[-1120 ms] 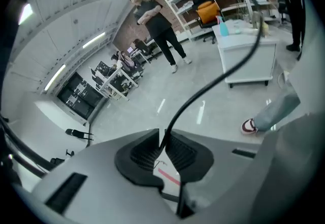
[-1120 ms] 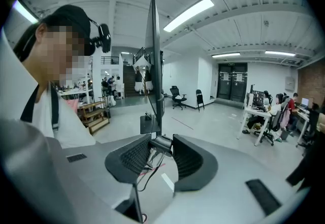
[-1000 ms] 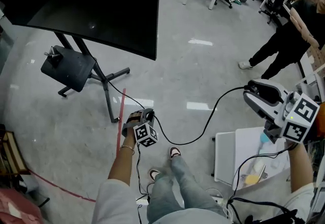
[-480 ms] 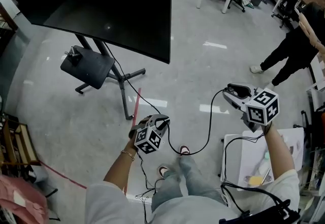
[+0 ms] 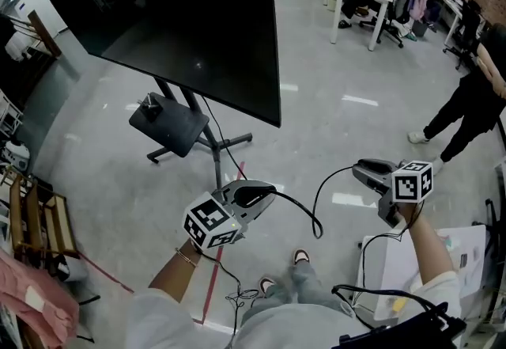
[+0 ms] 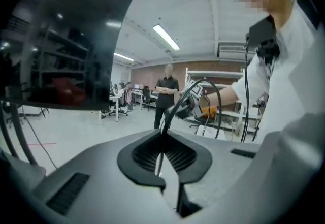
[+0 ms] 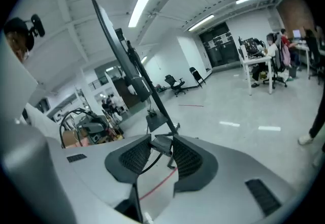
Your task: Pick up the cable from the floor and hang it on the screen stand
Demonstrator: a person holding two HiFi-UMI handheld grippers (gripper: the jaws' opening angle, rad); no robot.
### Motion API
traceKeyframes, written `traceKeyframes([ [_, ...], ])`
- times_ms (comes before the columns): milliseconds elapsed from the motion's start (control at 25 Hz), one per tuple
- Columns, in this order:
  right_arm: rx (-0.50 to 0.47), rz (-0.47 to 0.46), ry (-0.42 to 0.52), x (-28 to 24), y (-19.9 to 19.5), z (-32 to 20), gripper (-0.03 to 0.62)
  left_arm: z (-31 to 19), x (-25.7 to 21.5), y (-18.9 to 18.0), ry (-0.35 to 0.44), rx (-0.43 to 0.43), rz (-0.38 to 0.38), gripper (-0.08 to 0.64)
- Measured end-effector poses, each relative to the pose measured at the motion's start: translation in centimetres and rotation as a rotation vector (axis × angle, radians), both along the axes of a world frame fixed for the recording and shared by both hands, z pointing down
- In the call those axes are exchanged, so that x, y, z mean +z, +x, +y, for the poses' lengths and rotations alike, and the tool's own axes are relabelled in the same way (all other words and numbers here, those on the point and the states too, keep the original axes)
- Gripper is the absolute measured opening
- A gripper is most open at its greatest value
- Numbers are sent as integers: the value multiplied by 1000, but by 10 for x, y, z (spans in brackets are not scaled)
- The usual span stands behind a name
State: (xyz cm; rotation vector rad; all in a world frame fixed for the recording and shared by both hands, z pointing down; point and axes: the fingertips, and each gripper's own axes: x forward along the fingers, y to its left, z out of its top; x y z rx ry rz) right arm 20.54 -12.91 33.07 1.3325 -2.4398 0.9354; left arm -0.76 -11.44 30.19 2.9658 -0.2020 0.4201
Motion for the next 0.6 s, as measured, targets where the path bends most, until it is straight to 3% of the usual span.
traceKeyframes([
  [120, 7, -151, 17, -17, -5, 5, 144, -4, -49, 1, -76, -65, 102, 15],
  [240, -22, -202, 13, -20, -13, -2, 144, -15, -93, 0, -121, -134, 159, 14],
  [400, -82, -276, -26, -23, -29, -10, 144, -29, -153, 3, -154, -220, 165, 14],
  [520, -146, -420, -49, -44, -57, -11, 144, -39, -200, 5, -163, -297, 147, 13],
  [600, -192, -519, -45, -65, -76, -13, 144, -45, -233, 6, -113, -336, 129, 13],
])
